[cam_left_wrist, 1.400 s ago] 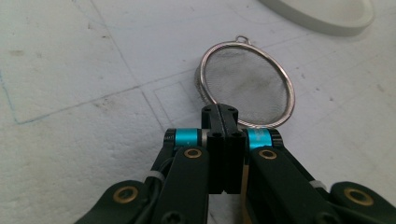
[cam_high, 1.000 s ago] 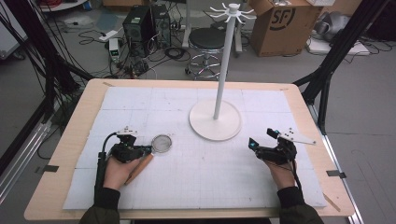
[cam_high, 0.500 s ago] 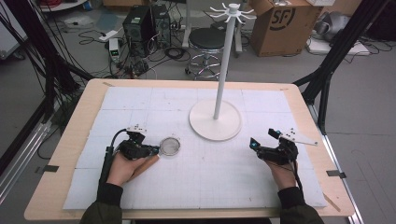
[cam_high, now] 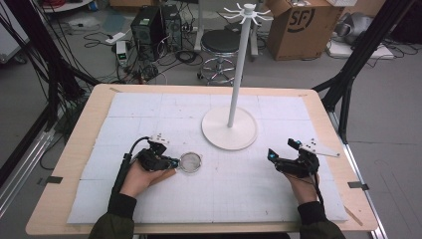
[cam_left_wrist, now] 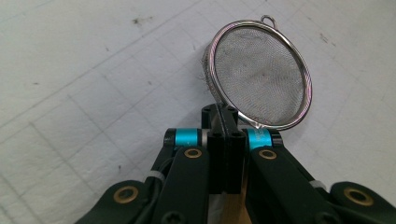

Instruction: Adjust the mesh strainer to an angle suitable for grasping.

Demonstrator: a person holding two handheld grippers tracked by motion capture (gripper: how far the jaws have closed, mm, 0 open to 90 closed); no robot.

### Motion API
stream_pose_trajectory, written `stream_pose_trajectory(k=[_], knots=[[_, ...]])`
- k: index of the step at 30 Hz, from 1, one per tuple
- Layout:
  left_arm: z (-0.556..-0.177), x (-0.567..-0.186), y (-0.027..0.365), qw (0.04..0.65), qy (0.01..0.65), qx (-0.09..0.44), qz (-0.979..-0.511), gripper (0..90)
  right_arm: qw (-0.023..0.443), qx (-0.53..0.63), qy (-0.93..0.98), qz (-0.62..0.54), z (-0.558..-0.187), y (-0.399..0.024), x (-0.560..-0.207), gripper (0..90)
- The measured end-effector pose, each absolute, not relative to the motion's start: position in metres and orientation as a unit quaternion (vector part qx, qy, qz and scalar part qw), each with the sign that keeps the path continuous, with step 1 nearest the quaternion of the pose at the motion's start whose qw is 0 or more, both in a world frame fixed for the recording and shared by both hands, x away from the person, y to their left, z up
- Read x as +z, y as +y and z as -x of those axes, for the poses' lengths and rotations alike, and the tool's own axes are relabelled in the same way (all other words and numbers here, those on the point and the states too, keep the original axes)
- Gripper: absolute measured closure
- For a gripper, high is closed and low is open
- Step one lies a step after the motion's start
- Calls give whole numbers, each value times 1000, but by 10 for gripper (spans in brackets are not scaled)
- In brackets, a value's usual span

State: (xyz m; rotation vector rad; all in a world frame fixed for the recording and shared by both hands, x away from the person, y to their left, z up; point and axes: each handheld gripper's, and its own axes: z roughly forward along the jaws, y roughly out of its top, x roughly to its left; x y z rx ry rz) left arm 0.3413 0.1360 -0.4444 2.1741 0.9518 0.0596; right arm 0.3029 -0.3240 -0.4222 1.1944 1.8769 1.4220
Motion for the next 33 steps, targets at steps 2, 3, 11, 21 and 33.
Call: stream_pose_trajectory(k=[2,3,11,21,33], knots=[[-342,-443,130,370,364,21,-855,900,249,522,688,-438,-302,-325,-422,70],[-342,-443,128,369,361,19,-856,900,250,522,688,-438,-302,-325,-423,70],[-341,-442,110,366,341,16,-866,900,252,519,686,-444,-298,-329,-423,72],[-342,-443,91,367,336,10,-867,900,257,517,682,-448,-294,-334,-423,72],[-341,-442,75,360,336,12,-870,900,260,517,679,-451,-292,-337,-423,72]])
